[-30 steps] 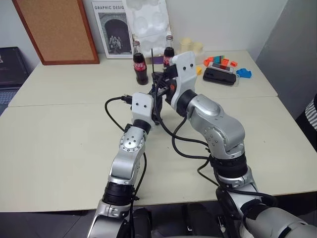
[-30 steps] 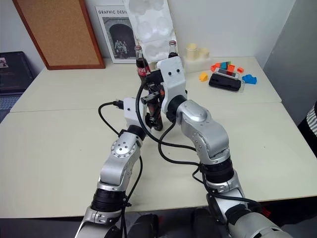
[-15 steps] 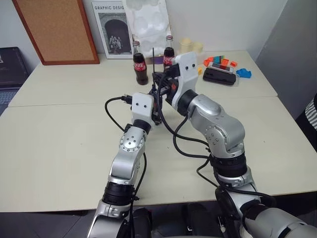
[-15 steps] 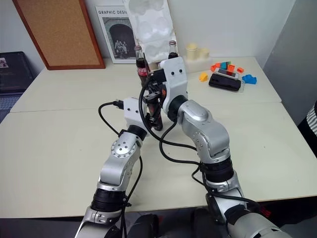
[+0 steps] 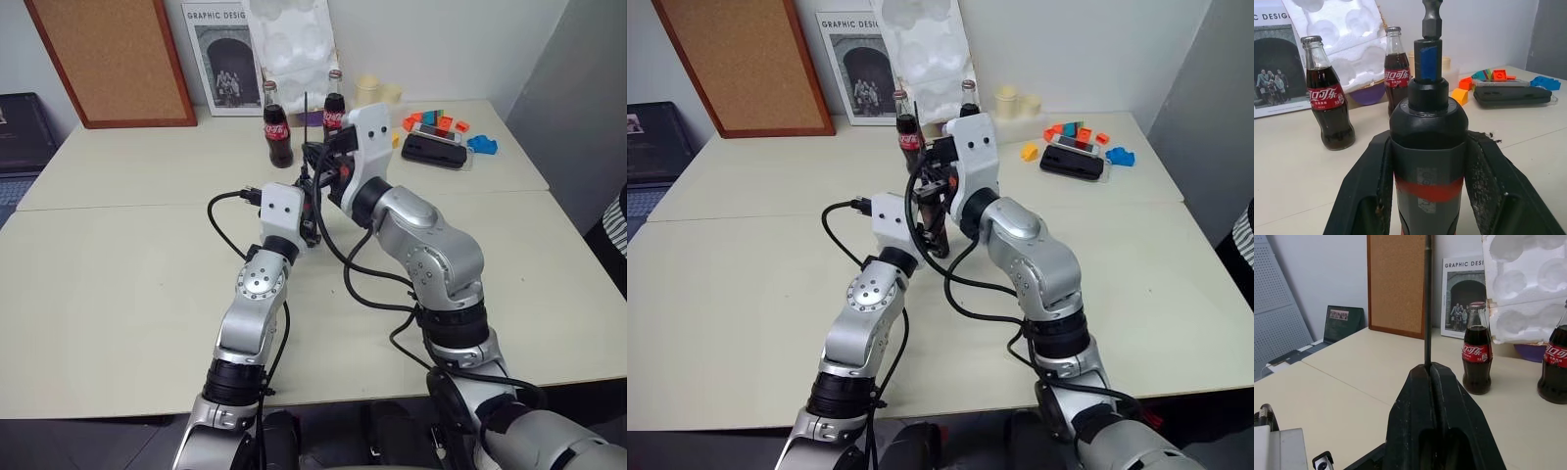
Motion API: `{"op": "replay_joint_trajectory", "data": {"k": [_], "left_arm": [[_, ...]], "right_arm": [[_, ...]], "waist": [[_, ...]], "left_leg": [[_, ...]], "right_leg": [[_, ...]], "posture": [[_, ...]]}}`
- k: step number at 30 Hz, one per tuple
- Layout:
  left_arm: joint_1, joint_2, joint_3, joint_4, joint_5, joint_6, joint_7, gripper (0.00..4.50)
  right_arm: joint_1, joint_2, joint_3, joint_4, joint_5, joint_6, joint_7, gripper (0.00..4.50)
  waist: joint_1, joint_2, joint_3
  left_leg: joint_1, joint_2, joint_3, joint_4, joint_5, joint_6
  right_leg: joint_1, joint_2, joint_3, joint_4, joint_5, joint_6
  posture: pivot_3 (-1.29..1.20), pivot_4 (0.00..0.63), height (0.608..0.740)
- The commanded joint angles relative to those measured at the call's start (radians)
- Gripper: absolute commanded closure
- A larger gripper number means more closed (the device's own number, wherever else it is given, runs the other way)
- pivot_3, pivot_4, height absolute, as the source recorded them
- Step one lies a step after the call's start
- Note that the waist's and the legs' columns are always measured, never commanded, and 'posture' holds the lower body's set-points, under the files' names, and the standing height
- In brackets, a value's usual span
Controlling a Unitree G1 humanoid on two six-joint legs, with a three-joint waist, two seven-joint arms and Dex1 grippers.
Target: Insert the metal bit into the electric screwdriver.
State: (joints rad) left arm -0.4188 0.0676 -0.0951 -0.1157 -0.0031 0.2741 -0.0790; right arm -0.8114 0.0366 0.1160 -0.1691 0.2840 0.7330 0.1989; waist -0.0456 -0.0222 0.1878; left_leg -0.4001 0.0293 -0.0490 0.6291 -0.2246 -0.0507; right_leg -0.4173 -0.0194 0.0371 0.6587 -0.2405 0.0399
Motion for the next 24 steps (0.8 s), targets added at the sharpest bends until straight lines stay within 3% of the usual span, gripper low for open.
{"op": "replay_joint_trajectory", "data": {"k": [1, 24], "left_arm": [[-0.019, 0.008, 0.019, -0.015, 0.010, -0.017, 0.004, 2.84], [-0.017, 0.007, 0.015, -0.019, 0.011, -0.019, 0.000, 2.84]], "right_arm": [[0.000, -0.006, 0.023, -0.002, -0.013, -0.017, 0.018, 4.50], [-0.052, -0.058, 0.005, 0.037, 0.021, 0.084, 0.081, 4.50]], "waist": [[0.000, 0.000, 0.000], [0.000, 0.000, 0.000]], "left_leg": [[0.000, 0.000, 0.000, 0.000, 0.000, 0.000], [0.000, 0.000, 0.000, 0.000, 0.000, 0.000]], "right_leg": [[0.000, 0.000, 0.000, 0.000, 0.000, 0.000], [0.000, 0.000, 0.000, 0.000, 0.000, 0.000]], "posture": [[0.00, 0.150, 0.740], [0.00, 0.150, 0.740]]}}
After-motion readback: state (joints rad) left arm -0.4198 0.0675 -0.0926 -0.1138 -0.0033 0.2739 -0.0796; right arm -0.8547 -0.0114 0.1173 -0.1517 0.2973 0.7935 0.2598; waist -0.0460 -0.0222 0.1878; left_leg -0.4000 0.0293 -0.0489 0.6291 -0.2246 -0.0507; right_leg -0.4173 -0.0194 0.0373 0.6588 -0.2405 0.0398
